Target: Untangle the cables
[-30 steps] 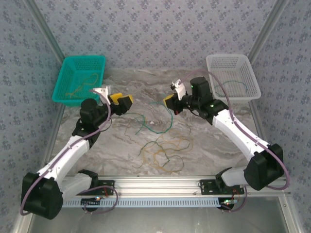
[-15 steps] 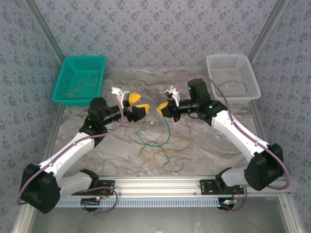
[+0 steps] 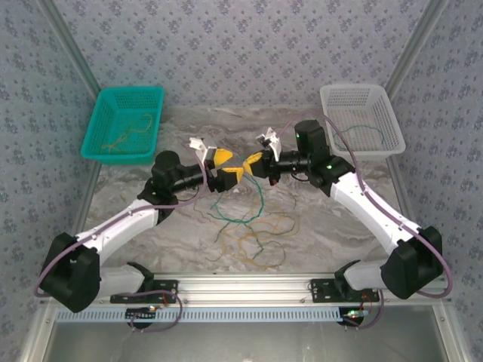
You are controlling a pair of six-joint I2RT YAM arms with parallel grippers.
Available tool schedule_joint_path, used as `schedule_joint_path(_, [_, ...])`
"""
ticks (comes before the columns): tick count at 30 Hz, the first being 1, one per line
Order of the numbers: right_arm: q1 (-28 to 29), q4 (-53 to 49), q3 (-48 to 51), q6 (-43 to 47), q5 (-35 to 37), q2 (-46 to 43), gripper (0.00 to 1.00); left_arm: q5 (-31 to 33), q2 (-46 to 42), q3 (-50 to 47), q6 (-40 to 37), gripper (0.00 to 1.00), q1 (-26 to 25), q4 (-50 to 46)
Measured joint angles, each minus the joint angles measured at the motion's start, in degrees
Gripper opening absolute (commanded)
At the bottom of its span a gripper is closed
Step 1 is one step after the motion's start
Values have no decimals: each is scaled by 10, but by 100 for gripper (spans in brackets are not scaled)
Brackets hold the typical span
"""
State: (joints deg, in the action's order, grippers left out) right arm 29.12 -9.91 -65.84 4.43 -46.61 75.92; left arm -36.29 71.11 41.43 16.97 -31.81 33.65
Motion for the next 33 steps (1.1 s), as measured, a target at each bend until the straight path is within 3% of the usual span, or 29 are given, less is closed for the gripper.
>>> schedule_joint_path(6, [-1, 22, 0, -17, 20, -21, 0, -2, 12, 0, -12, 55, -10, 5])
schedule_joint_path(9, [-1, 33, 0, -23, 21, -25, 0, 1, 14, 0, -15, 33, -10, 7])
schedule_joint_path(12, [-1, 40, 6, -26, 23, -25, 0, 12, 14, 0, -22, 24, -10, 9])
schedule_joint_path(14, [-1, 42, 13, -28, 27, -25, 0, 24, 13, 0, -23, 11, -10, 9])
schedule_joint_path(17, [-2, 45, 23, -32, 34, -26, 0, 41, 6, -3, -25, 0, -11, 8])
schedule_joint_path(33, [-75, 78, 84, -107, 163, -72, 0, 231, -59, -69, -50, 0, -2, -32])
